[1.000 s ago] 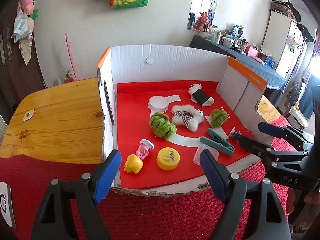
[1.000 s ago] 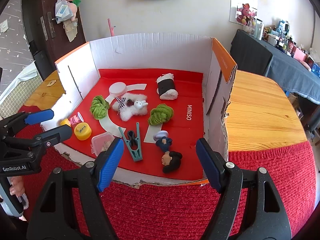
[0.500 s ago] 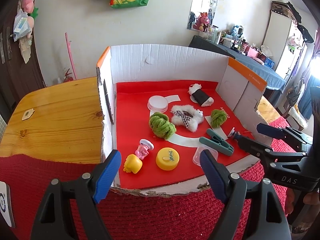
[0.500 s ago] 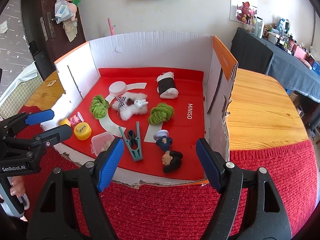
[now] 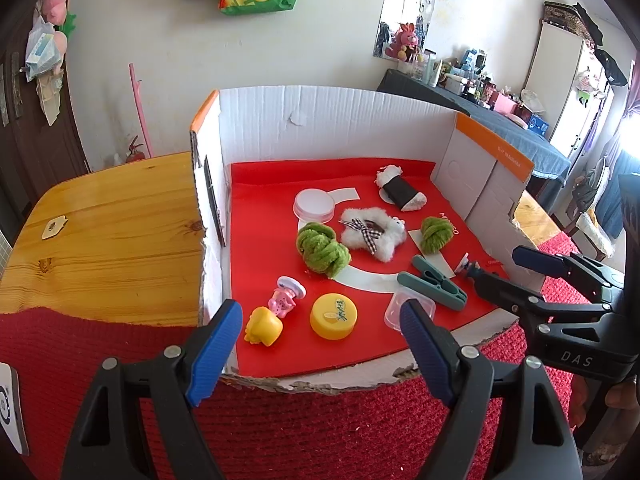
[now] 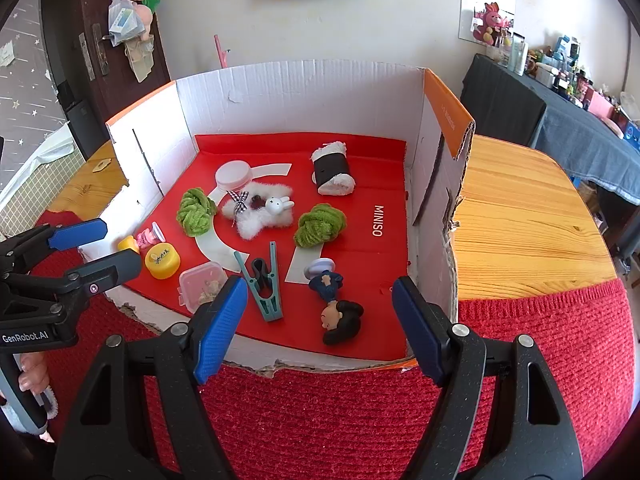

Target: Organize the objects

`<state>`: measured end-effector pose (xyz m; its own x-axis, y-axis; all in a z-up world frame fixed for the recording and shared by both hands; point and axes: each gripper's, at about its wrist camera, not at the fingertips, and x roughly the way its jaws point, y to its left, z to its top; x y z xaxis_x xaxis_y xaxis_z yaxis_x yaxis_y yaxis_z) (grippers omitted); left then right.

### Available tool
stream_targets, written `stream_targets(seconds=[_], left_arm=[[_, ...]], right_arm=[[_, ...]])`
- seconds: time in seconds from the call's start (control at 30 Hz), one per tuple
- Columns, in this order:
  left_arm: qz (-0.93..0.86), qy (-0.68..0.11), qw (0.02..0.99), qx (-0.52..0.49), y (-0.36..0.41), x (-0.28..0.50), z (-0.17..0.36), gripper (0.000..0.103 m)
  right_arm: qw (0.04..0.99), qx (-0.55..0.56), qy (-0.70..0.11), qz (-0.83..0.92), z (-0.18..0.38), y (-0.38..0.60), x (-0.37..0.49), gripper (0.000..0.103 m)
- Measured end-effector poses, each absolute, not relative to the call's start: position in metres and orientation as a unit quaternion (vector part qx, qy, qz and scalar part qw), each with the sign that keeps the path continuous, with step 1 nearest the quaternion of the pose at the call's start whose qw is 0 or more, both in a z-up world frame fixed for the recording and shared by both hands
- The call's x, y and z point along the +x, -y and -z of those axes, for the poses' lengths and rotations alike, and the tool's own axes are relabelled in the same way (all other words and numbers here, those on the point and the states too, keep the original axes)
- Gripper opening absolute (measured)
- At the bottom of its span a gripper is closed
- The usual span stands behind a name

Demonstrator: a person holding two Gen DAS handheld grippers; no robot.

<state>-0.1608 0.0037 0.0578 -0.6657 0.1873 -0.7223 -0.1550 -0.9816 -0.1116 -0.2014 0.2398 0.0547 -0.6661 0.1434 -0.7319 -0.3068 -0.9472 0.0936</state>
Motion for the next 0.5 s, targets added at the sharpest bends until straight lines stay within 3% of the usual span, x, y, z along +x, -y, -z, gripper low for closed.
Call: stream_targets(seconds=[0.5], left_arm=[[-0.911, 0.023, 0.095, -0.4, -0.0038, -0.1589, -0.0576, 0.083]], right_arm=[[0.124, -0.389, -0.105, -0.907, -0.0549, -0.2399, -0.2014, 0.076]])
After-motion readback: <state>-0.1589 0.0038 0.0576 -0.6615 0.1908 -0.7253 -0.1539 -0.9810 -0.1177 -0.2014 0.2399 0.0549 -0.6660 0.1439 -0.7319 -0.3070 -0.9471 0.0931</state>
